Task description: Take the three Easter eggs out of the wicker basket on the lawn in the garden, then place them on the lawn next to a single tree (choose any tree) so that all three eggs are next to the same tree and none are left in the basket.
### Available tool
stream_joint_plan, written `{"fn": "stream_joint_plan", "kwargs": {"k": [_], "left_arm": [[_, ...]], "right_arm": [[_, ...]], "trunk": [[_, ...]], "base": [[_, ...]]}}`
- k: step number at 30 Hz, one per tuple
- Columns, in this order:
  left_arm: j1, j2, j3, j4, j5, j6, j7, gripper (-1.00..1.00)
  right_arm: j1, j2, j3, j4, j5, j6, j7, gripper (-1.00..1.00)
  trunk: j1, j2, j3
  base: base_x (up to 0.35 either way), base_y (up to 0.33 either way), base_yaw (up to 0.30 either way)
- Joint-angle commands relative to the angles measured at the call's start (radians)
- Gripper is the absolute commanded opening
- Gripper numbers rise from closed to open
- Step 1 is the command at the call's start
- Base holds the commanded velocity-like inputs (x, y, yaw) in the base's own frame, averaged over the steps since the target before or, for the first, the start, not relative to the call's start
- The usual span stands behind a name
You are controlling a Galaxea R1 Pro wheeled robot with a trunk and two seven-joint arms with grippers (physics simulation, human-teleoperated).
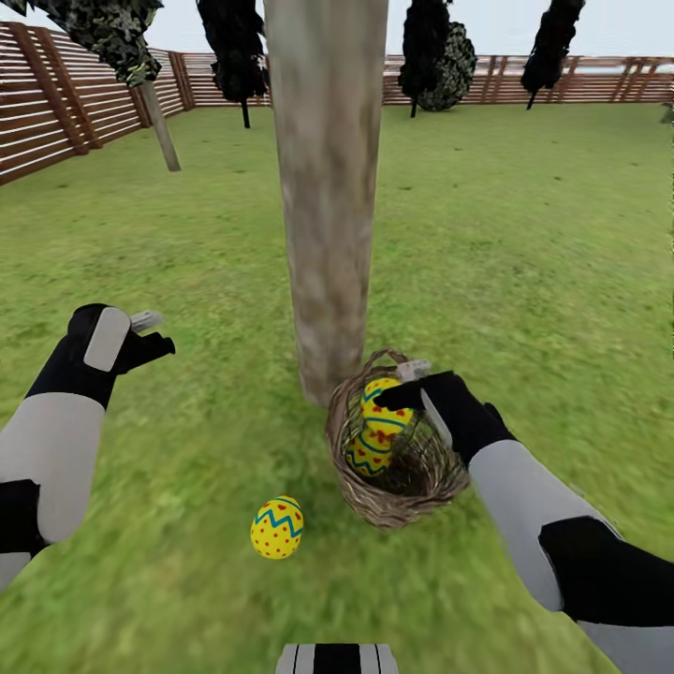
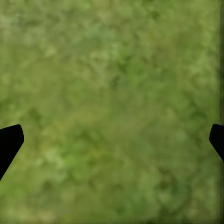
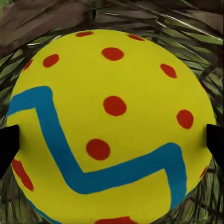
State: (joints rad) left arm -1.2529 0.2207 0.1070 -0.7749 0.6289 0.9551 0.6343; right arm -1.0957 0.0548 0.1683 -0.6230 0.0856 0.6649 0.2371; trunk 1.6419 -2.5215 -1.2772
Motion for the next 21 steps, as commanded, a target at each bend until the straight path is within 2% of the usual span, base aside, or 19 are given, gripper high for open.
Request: {"fn": "stream_joint_plan", "kwargs": {"k": [1, 5, 9, 11, 12, 13, 16, 17, 18, 21], "left_arm": [[0.0, 0.0, 0.0, 0.0, 0.011, 0.002, 0.009, 1.0], [0.0, -0.003, 0.0, 0.015, 0.011, -0.001, 0.007, 1.0], [0.0, -0.012, 0.0, 0.022, 0.007, -0.003, 0.009, 1.0], [0.0, -0.013, 0.001, 0.022, 0.006, -0.015, 0.008, 1.0], [0.0, -0.012, 0.001, 0.023, 0.006, -0.018, 0.006, 1.0], [0.0, -0.012, 0.002, 0.023, 0.007, -0.02, 0.004, 1.0], [0.001, -0.007, 0.003, 0.023, 0.006, -0.022, 0.002, 1.0], [0.001, -0.006, 0.003, 0.023, 0.005, -0.022, 0.001, 1.0], [0.001, -0.005, 0.003, 0.022, 0.005, -0.022, 0.001, 1.0], [0.001, -0.005, 0.003, 0.02, 0.005, -0.022, -0.001, 1.0]], "right_arm": [[0.038, 0.002, 0.0, -0.084, 0.009, 0.045, -0.006, -1.0], [0.218, 0.006, 0.002, -0.455, 0.01, 0.207, -0.033, -1.0], [0.347, 0.008, 0.005, -0.786, 0.01, 0.309, -0.127, -1.0], [0.389, 0.036, 0.013, -0.9, 0.009, 0.319, -0.189, -1.0], [0.396, 0.051, 0.022, -0.916, 0.008, 0.317, -0.208, -1.0], [0.401, 0.067, 0.054, -0.931, 0.008, 0.311, -0.234, -1.0], [0.406, 0.086, 0.198, -0.942, 0.007, 0.283, -0.274, -1.0], [0.407, 0.107, 0.242, -0.942, 0.005, 0.279, -0.28, -1.0], [0.409, 0.117, 0.254, -0.939, 0.004, 0.277, -0.281, -1.0], [0.419, 0.12, 0.274, -0.913, 0.004, 0.27, -0.283, -1.0]], "trunk": [[-0.001, 0.0, 0.003], [-0.002, 0.001, 0.019], [-0.004, 0.002, 0.034], [-0.005, 0.002, 0.042], [-0.005, 0.002, 0.042], [-0.005, 0.002, 0.042], [-0.005, 0.002, 0.042], [-0.005, 0.002, 0.042], [-0.005, 0.002, 0.042], [-0.005, 0.002, 0.042]], "base": [[0.0, 0.0, 0.0], [0.0, 0.0, 0.0], [0.0, 0.0, 0.0], [0.0, 0.0, 0.0], [0.0, 0.0, 0.0], [0.0, 0.0, 0.0], [0.0, 0.0, 0.0], [-0.088, 0.086, 0.0], [-0.133, 0.153, 0.0], [-0.175, 0.246, 0.0]]}}
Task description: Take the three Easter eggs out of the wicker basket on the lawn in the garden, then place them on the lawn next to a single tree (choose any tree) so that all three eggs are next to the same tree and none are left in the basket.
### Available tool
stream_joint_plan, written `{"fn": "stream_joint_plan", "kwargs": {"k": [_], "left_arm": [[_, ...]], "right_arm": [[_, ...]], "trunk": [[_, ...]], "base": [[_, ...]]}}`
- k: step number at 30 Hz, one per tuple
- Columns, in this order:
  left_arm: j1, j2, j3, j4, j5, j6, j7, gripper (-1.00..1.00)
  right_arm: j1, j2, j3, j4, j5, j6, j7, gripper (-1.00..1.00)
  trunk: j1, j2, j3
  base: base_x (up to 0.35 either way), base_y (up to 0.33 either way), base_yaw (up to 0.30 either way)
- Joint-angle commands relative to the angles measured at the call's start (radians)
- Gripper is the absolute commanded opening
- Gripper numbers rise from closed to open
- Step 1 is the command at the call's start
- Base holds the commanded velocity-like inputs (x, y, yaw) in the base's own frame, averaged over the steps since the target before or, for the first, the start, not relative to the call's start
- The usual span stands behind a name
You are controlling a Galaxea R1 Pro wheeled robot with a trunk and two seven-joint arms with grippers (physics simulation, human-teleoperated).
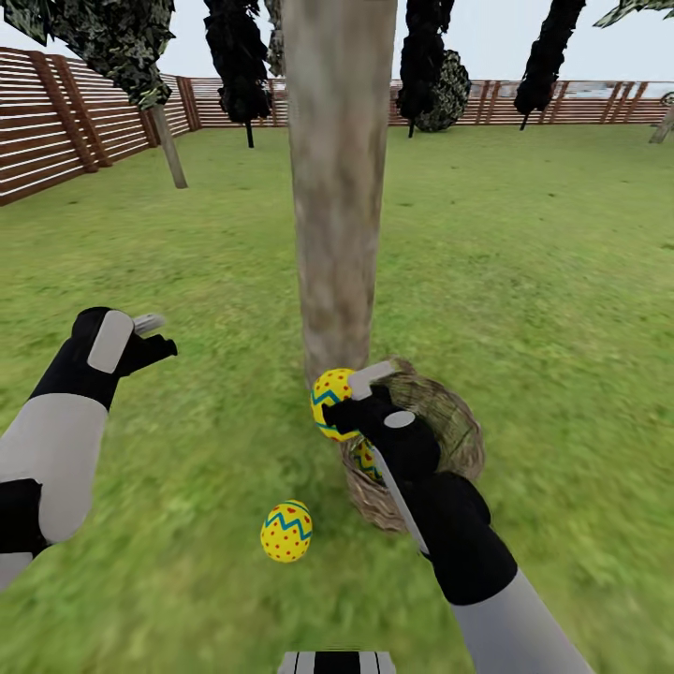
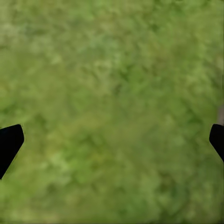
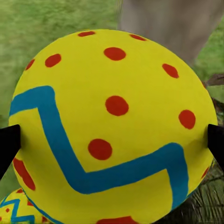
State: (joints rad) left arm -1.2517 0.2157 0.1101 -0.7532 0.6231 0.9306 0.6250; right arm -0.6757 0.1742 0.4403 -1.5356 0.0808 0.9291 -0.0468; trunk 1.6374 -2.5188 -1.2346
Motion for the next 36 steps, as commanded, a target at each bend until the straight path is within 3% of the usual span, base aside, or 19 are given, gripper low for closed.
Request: {"fn": "stream_joint_plan", "kwargs": {"k": [1, 5, 7, 8, 10, 12, 14, 16, 17, 18, 19, 22, 23, 26, 29, 36], "left_arm": [[0.0, 0.001, 0.0, -0.001, 0.01, 0.002, 0.009, 1.0], [0.0, 0.004, 0.002, 0.0, 0.018, 0.005, 0.003, 1.0], [0.0, 0.02, 0.002, 0.001, 0.031, 0.01, -0.002, 1.0], [0.0, 0.024, 0.003, 0.001, 0.044, 0.011, -0.009, 1.0], [0.017, 0.043, 0.004, -0.004, 0.105, 0.012, -0.067, 1.0], [0.078, 0.085, 0.005, -0.069, 0.135, 0.014, -0.178, 1.0], [0.18, 0.125, 0.005, -0.19, 0.143, 0.014, -0.303, 1.0], [0.286, 0.134, 0.005, -0.354, 0.145, 0.016, -0.352, 1.0], [0.359, 0.128, 0.005, -0.469, 0.146, 0.016, -0.364, 1.0], [0.471, 0.092, 0.007, -0.628, 0.146, 0.014, -0.369, 1.0], [0.585, 0.028, 0.073, -0.717, 0.147, 0.01, -0.374, 1.0], [0.704, -0.085, 0.224, -0.745, 0.146, 0.004, -0.383, 1.0], [0.736, -0.105, 0.252, -0.747, 0.146, 0.003, -0.387, 1.0], [0.809, -0.125, 0.278, -0.749, 0.143, -0.012, -0.455, 1.0], [0.859, -0.128, 0.281, -0.747, 0.135, -0.086, -0.488, 1.0], [0.872, -0.129, 0.281, -0.679, 0.133, -0.119, -0.492, 1.0]], "right_arm": [[0.0, 0.0, 0.003, 0.004, 0.008, -0.006, 0.001, -1.0], [0.005, 0.0, 0.013, 0.064, 0.008, -0.057, 0.002, -1.0], [0.005, 0.0, 0.029, 0.132, 0.008, -0.124, 0.001, -1.0], [0.005, 0.0, 0.04, 0.153, 0.008, -0.14, 0.001, -1.0], [0.005, 0.0, 0.056, 0.202, 0.008, -0.188, 0.001, -1.0], [0.005, 0.0, 0.061, 0.293, 0.008, -0.264, 0.001, -1.0], [0.005, 0.0, 0.061, 0.375, 0.008, -0.344, 0.001, -1.0], [0.006, 0.0, 0.061, 0.434, 0.008, -0.398, 0.0, -1.0], [0.005, 0.0, 0.061, 0.451, 0.008, -0.424, 0.0, -1.0], [0.006, 0.0, 0.061, 0.468, 0.007, -0.45, 0.001, -1.0], [0.005, 0.0, 0.062, 0.537, -0.019, -0.53, 0.001, -1.0], [0.006, 0.0, 0.061, 0.629, -0.03, -0.626, 0.002, -1.0], [0.006, 0.0, 0.061, 0.654, -0.032, -0.658, 0.003, -1.0], [0.018, 0.0, 0.061, 0.677, -0.037, -0.694, 0.009, -1.0], [0.037, 0.0, 0.064, 0.68, -0.038, -0.699, 0.013, -1.0], [0.058, 0.0, 0.06, 0.691, -0.066, -0.703, 0.013, -1.0]], "trunk": [[-0.001, 0.0, -0.001], [-0.001, 0.0, -0.001], [-0.001, 0.0, -0.001], [-0.001, 0.0, -0.001], [-0.001, 0.0, -0.001], [-0.001, 0.0, -0.001], [-0.001, 0.0, -0.001], [-0.001, 0.0, -0.001], [-0.001, 0.0, -0.001], [-0.001, 0.0, -0.001], [-0.001, 0.0, -0.001], [-0.001, 0.0, -0.001], [-0.001, 0.0, -0.001], [-0.001, 0.0, -0.001], [-0.001, 0.0, -0.001], [-0.001, 0.0, -0.009]], "base": [[-0.163, 0.292, 0.0], [-0.129, 0.31, 0.0], [-0.084, 0.319, 0.0], [-0.071, 0.32, 0.0], [-0.03, 0.307, 0.0], [-0.008, 0.231, 0.0], [-0.002, 0.107, 0.0], [-0.001, 0.03, 0.0], [0.0, 0.012, 0.0], [0.0, 0.004, 0.0], [0.0, 0.0, 0.0], [0.0, 0.0, 0.0], [0.0, 0.0, 0.0], [0.0, 0.0, 0.0], [0.0, 0.0, 0.015], [0.001, 0.019, 0.153]]}}
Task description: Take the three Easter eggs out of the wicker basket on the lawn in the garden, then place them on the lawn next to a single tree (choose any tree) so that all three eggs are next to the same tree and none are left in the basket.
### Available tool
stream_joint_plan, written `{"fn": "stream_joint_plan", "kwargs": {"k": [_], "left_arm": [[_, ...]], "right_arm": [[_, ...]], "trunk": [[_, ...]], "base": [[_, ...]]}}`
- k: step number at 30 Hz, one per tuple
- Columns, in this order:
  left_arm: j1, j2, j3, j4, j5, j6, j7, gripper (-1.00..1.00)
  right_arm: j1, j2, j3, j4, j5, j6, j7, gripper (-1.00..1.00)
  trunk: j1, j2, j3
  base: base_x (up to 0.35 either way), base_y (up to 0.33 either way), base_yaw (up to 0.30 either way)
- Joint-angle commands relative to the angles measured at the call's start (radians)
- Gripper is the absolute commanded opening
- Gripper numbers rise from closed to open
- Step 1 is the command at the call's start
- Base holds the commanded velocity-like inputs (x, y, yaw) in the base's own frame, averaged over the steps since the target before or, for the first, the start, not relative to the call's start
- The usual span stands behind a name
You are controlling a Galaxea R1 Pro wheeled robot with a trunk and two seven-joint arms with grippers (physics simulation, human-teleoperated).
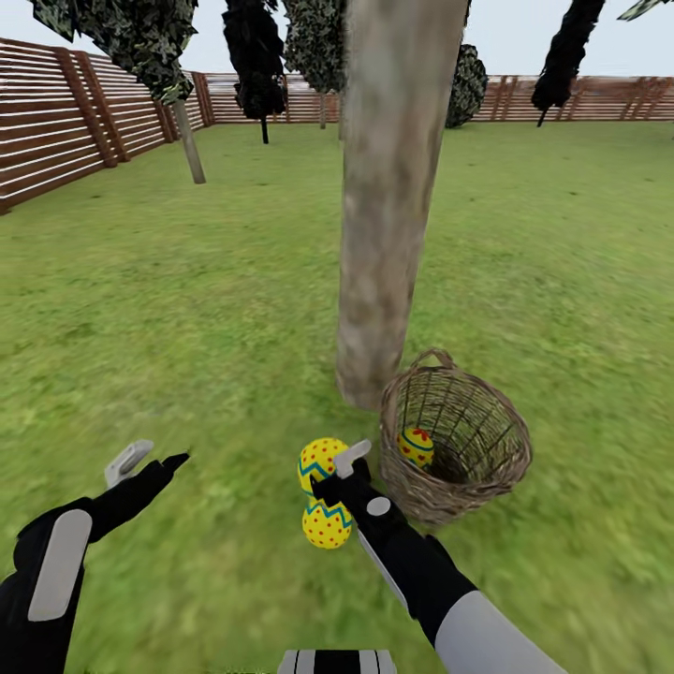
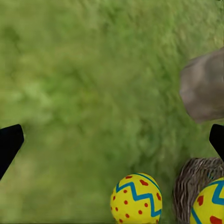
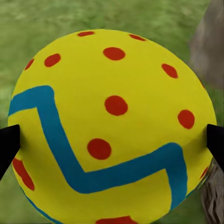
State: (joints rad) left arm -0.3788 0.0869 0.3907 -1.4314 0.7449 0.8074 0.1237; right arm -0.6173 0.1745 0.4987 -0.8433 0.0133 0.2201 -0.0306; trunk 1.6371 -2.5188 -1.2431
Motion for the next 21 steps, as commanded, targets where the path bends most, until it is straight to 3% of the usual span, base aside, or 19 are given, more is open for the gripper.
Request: {"fn": "stream_joint_plan", "kwargs": {"k": [1, 14, 21], "left_arm": [[0.0, 0.0, 0.0, 0.004, 0.011, 0.004, 0.01, 1.0], [0.0, -0.014, -0.003, 0.045, 0.016, 0.01, 0.007, 1.0], [0.0, -0.013, -0.003, 0.045, 0.019, 0.013, 0.005, 1.0]], "right_arm": [[0.0, 0.0, 0.002, -0.001, 0.001, 0.006, -0.003, -1.0], [0.001, 0.0, 0.007, 0.062, -0.003, 0.0, 0.003, -1.0], [0.001, 0.0, 0.005, 0.112, -0.004, -0.095, 0.004, -1.0]], "trunk": [[0.0, 0.0, -0.002], [0.0, 0.0, -0.016], [0.0, 0.0, -0.016]], "base": [[0.035, 0.195, 0.168], [0.096, 0.278, 0.144], [0.289, 0.203, 0.003]]}}
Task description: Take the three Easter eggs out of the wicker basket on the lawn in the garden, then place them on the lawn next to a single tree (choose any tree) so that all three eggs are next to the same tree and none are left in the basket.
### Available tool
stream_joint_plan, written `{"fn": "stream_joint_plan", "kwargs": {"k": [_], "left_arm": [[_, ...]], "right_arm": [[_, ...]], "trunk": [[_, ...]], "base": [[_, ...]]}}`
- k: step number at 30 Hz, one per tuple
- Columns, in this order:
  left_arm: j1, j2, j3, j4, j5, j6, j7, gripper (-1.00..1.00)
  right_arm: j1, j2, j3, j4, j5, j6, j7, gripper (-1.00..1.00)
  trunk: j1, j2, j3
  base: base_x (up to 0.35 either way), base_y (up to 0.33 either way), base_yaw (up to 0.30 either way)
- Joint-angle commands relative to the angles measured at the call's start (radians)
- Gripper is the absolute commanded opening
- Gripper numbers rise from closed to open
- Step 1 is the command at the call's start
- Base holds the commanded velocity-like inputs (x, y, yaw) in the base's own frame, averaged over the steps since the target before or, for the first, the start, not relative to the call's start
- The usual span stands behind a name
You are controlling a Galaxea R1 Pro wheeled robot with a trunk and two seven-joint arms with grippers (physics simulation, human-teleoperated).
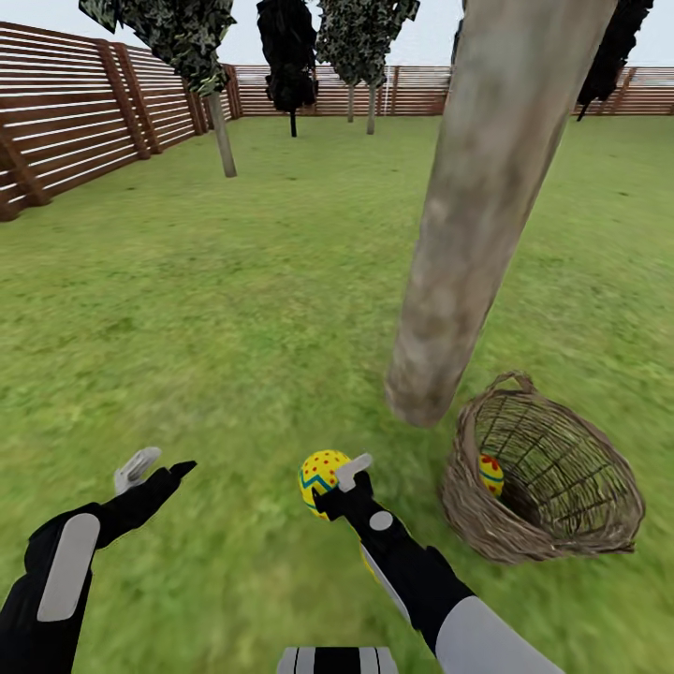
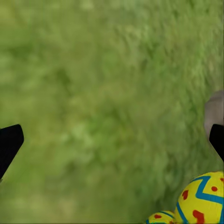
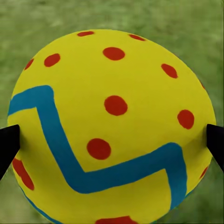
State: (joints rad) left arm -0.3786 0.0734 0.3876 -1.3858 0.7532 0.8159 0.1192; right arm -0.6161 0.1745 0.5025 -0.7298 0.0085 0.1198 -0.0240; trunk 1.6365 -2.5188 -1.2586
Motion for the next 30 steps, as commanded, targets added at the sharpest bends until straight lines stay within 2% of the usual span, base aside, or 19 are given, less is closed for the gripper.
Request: {"fn": "stream_joint_plan", "kwargs": {"k": [1, 3, 8, 14, 20, 24, 26, 30], "left_arm": [[0.0, 0.0, 0.001, -0.001, 0.011, 0.004, 0.009, 1.0], [0.0, 0.0, 0.001, -0.001, 0.011, 0.005, 0.008, 1.0], [0.0, -0.001, 0.0, -0.001, 0.011, 0.005, 0.006, 1.0], [0.0, 0.0, -0.001, -0.01, 0.012, 0.016, 0.006, 1.0], [0.0, -0.002, -0.002, -0.039, 0.015, 0.039, 0.007, 1.0], [0.0, -0.015, -0.001, -0.041, 0.014, 0.04, 0.008, 1.0], [0.0, -0.021, -0.002, -0.042, 0.014, 0.04, 0.008, 1.0], [0.0, -0.023, -0.003, -0.042, 0.014, 0.04, 0.008, 1.0]], "right_arm": [[-0.001, 0.0, 0.001, -0.001, 0.001, -0.005, -0.002, -1.0], [-0.001, 0.0, 0.002, 0.007, 0.001, -0.024, -0.002, -1.0], [-0.001, 0.0, 0.001, 0.108, 0.003, -0.031, -0.006, -1.0], [-0.002, 0.0, -0.002, 0.142, 0.004, -0.029, -0.01, -1.0], [-0.004, 0.0, -0.007, 0.161, 0.004, -0.028, -0.011, -1.0], [-0.005, 0.0, -0.01, 0.184, 0.002, -0.029, -0.011, -1.0], [-0.005, 0.0, -0.025, 0.187, 0.002, -0.029, -0.011, -1.0], [-0.005, 0.0, -0.027, 0.187, 0.002, -0.031, -0.011, -1.0]], "trunk": [[0.0, 0.0, -0.001], [0.0, 0.0, -0.001], [0.0, 0.0, -0.001], [0.0, 0.0, -0.001], [0.003, -0.002, -0.024], [0.005, -0.003, -0.039], [0.006, -0.003, -0.047], [0.008, -0.004, -0.063]], "base": [[0.3, 0.192, 0.0], [0.3, 0.192, 0.0], [0.296, 0.179, 0.0], [0.061, 0.033, 0.0], [0.001, 0.001, 0.0], [0.0, 0.0, 0.0], [0.0, 0.0, 0.0], [0.0, 0.0, 0.0]]}}
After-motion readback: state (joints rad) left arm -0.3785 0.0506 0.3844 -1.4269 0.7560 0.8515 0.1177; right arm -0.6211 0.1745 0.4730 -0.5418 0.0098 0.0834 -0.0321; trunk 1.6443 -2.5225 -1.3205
